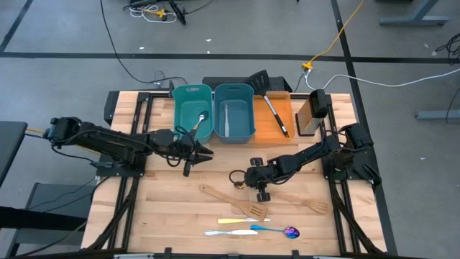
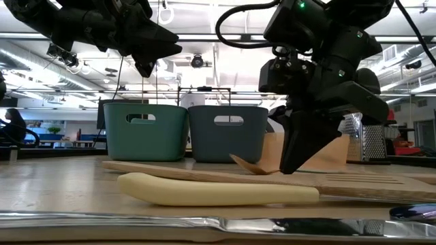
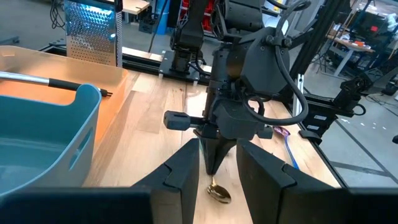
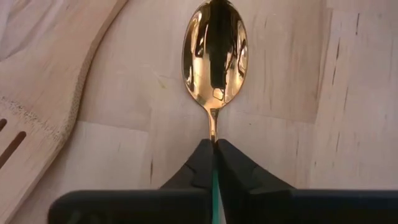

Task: Pick & Place Kitchen Items
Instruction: Put the green spoon into the green bin

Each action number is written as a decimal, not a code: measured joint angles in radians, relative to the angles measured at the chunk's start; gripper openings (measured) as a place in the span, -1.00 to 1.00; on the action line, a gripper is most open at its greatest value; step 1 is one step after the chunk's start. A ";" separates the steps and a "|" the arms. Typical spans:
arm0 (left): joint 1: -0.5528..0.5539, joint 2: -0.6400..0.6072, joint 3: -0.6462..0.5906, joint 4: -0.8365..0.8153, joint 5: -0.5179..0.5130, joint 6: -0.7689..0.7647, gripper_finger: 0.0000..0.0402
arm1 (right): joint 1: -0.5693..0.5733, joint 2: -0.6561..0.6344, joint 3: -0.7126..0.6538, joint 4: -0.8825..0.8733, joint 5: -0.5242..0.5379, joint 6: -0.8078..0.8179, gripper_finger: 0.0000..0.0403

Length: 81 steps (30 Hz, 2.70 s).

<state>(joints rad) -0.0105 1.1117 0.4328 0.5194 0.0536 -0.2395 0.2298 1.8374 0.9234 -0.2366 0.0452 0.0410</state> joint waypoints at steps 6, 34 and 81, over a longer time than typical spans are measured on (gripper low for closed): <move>0.000 0.000 0.000 0.000 0.000 0.000 -0.43 | 0.000 -0.003 -0.001 0.000 0.015 0.000 -0.95; 0.000 0.000 0.000 -0.001 0.000 0.000 -0.43 | -0.013 -0.136 -0.004 0.013 0.082 0.005 -0.95; 0.000 0.000 0.000 0.131 -0.060 0.053 -0.43 | -0.137 -0.388 -0.001 0.663 0.118 0.024 -0.95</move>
<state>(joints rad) -0.0109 1.1118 0.4324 0.6504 -0.0067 -0.1864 0.0929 1.4490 0.9226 0.4260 0.1631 0.0646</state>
